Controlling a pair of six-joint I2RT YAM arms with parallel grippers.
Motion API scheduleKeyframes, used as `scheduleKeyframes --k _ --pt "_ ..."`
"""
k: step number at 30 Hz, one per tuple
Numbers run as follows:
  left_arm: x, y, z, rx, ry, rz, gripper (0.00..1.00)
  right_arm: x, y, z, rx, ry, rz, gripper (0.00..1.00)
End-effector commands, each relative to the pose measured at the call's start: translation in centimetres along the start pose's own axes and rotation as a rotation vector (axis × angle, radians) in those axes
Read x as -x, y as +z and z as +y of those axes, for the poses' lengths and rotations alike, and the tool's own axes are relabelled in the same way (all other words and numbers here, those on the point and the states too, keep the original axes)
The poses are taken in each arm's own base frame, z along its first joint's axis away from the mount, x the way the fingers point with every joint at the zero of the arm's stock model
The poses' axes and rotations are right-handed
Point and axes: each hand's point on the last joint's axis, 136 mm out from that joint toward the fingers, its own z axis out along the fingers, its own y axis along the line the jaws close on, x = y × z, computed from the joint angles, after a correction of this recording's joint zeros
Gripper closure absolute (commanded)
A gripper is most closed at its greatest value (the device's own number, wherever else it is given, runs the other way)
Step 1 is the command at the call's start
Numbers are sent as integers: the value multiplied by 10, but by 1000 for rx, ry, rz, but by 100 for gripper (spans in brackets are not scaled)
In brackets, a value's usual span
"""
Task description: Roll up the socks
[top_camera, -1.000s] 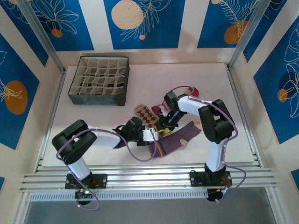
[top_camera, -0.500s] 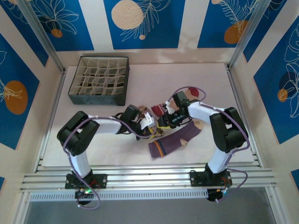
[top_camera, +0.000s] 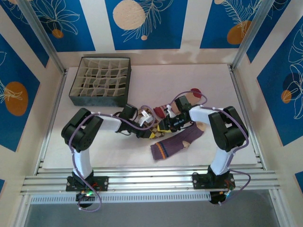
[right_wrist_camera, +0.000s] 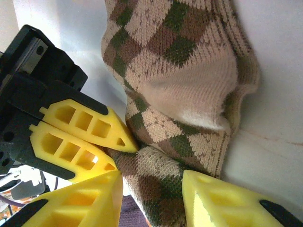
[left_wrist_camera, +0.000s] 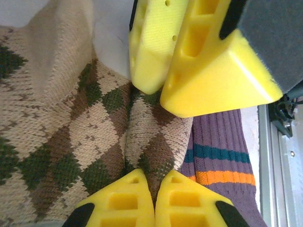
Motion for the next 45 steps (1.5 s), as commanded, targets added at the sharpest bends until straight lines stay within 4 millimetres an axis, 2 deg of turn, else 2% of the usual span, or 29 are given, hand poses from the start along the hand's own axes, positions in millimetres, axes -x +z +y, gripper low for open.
scheduleKeyframes --k 1,6,14,16,19,21,23,25,31,36,39,43,45 --pt "-36 2 30 86 -195 82 100 -8 8 0 40 17 29 62" --pt "-40 -1 41 110 -268 81 100 -12 11 0 52 3 34 62" --pt "-40 -5 46 105 -327 54 100 -20 18 4 40 -69 19 63" --pt "-41 -6 47 107 -341 55 100 -22 23 2 35 -75 24 70" --pt "-42 -7 48 121 -351 49 100 -23 29 -2 12 -55 48 89" --pt "-41 -9 48 134 -342 34 98 -24 32 -10 -30 -16 71 97" --pt "-40 -11 47 148 -318 25 93 -25 32 -18 -86 34 96 100" --pt "-35 -15 42 158 -259 5 83 -27 29 -24 -146 79 127 100" --pt "-8 -28 18 172 3 -85 64 -32 20 -31 -254 142 200 100" --pt "16 -44 -4 198 217 -146 62 -32 19 -30 -273 162 223 100" --pt "22 -52 -19 237 382 -163 62 -32 20 -28 -275 158 232 100" --pt "19 -49 -39 337 699 -129 63 -32 20 -24 -273 155 251 100" --pt "15 -42 -43 391 823 -91 63 -32 20 -23 -271 157 261 100"
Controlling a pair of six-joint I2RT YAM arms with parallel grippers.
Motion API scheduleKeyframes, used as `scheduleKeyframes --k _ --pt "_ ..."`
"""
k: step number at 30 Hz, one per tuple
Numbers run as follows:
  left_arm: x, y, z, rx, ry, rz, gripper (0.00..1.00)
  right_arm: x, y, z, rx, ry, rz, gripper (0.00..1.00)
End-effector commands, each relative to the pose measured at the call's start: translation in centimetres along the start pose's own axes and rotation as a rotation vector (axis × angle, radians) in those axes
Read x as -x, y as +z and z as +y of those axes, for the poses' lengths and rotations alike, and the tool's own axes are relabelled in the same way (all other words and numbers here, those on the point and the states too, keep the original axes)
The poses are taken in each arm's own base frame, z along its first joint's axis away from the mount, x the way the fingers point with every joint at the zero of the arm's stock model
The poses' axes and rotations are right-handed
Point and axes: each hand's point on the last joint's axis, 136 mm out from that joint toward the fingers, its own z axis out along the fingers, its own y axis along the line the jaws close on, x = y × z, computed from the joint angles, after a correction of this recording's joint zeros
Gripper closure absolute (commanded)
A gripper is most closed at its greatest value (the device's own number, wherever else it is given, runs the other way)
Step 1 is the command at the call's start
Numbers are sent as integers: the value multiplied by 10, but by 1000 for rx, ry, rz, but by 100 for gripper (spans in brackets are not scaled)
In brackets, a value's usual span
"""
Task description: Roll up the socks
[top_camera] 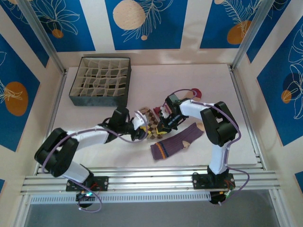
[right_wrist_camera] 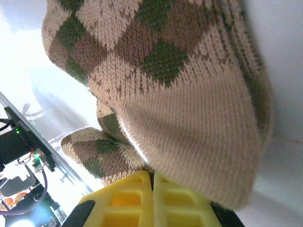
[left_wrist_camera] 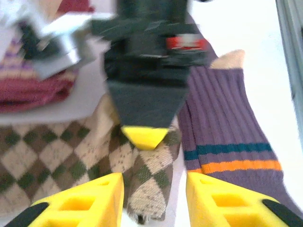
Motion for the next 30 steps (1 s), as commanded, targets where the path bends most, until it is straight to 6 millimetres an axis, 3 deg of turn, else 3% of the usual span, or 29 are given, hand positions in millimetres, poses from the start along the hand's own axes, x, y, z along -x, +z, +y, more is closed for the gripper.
scheduleKeyframes --k 1,6,17,22,24,26,30 --pt "-13 6 -4 93 312 78 63 -18 9 -20 -88 54 91 100" --pt "-24 22 -7 157 467 145 62 -17 8 -19 -88 57 106 100" --pt "-40 48 -2 190 523 173 61 -18 8 -15 -82 58 134 100" --pt "-52 57 -4 175 516 200 69 -16 4 -12 -84 51 130 100" --pt "-56 59 -6 160 498 211 84 -16 4 -12 -83 52 129 100" --pt "-60 61 -8 141 470 229 100 -16 3 -13 -79 49 121 95" --pt "-66 60 -15 81 389 243 100 -12 -4 -2 -8 12 65 70"
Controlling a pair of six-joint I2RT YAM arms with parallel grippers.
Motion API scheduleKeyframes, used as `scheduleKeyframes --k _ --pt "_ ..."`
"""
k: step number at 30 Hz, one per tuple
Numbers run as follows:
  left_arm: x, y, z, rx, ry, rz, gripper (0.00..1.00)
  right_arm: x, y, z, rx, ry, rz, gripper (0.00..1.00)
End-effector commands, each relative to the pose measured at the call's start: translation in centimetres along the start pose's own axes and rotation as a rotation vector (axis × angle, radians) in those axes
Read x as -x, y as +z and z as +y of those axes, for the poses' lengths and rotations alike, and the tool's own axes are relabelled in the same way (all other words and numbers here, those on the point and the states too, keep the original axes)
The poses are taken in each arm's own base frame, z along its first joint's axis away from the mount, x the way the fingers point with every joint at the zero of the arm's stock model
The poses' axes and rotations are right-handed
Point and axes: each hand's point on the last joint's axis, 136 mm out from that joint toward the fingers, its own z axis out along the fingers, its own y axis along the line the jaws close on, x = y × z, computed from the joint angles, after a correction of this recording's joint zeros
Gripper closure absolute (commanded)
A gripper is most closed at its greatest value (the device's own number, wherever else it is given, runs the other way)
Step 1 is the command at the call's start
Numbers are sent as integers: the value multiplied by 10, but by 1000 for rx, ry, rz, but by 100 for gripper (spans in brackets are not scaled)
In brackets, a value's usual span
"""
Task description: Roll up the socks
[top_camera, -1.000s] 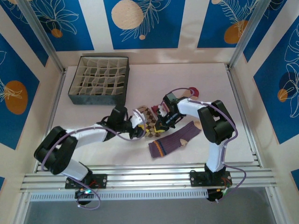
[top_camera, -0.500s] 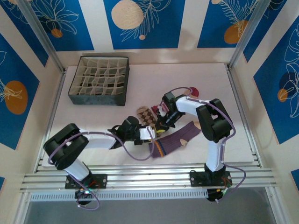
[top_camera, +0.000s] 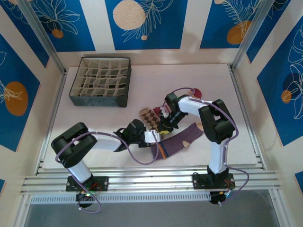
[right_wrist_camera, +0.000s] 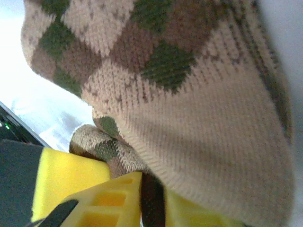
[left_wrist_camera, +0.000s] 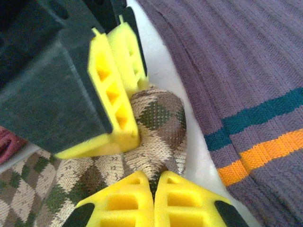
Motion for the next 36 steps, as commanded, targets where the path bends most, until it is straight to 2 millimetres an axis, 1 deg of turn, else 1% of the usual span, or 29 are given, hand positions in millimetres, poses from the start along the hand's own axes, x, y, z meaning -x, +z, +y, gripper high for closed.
scheduleKeyframes --k 1,3,7,12,16,20,26,32,36 --pt "-19 5 -23 -127 -102 61 100 -7 -3 7 58 -30 -22 65" --pt "-19 4 -24 -176 -178 62 100 -5 -11 11 92 -49 -60 60" --pt "-23 2 -24 -275 -349 66 100 1 -26 11 121 -71 -151 57" --pt "-31 1 -15 -330 -548 54 100 11 -42 7 153 -76 -253 56" --pt "-37 1 -3 -359 -696 37 100 18 -49 8 181 -95 -308 56" --pt "-45 3 6 -394 -825 54 100 23 -48 9 196 -113 -316 55" --pt "-66 9 15 -397 -1001 117 100 31 -39 6 209 -111 -304 55" --pt "-78 13 15 -424 -1103 161 100 35 -27 0 213 -102 -275 55" --pt "-83 15 13 -434 -1137 186 100 37 -22 0 209 -103 -265 55"
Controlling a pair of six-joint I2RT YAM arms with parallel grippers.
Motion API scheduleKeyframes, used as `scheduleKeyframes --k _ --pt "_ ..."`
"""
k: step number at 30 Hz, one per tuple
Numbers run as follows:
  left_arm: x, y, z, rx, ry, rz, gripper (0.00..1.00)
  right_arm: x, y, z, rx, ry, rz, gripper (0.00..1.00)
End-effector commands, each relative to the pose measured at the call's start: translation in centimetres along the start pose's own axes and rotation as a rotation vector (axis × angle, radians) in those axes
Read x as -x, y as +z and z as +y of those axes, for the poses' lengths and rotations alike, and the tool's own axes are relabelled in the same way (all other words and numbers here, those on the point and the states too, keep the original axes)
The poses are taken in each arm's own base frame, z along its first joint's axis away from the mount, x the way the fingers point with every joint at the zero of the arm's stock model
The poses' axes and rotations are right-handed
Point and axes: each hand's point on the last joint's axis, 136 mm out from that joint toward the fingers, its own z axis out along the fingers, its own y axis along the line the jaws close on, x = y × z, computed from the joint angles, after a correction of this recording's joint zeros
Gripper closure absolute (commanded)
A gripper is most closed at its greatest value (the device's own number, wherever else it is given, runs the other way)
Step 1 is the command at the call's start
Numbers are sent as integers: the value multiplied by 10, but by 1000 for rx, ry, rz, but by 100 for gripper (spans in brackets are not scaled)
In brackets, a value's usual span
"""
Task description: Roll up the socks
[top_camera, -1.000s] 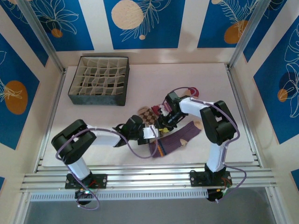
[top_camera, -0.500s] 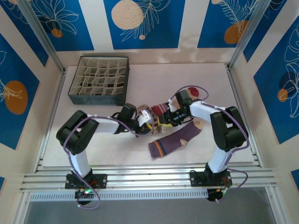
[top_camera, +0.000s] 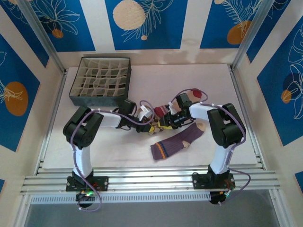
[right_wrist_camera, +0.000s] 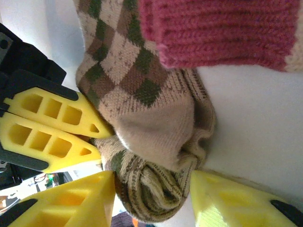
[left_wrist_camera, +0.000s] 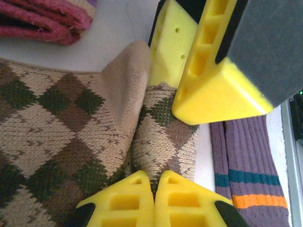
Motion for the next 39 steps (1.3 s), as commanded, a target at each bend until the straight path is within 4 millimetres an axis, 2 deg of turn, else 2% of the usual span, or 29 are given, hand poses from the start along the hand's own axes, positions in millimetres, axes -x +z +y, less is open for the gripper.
scheduleKeyframes --k 1,7,8,11,15,21,24,29,34,39 --pt "-60 4 31 101 -213 159 100 5 4 9 30 -24 7 55" --pt "-63 7 35 107 -228 169 100 4 14 3 -21 -3 48 60" --pt "-62 6 36 110 -224 168 100 2 16 -1 -44 10 62 63" --pt "-59 5 36 129 -200 157 93 -5 22 -11 -122 46 113 84" --pt "-47 2 25 148 -70 134 81 -20 23 -22 -231 79 174 99" --pt "-15 -8 -12 189 288 34 70 -35 18 -29 -306 104 232 100" --pt "-3 -16 -24 256 442 2 66 -40 18 -27 -314 106 251 100" --pt "-1 -19 -46 350 739 -14 64 -44 20 -23 -316 101 273 100" --pt "-10 -7 -51 465 946 53 62 -46 21 -21 -321 98 292 100" --pt "-16 7 -40 534 999 105 62 -48 22 -21 -321 101 305 100"
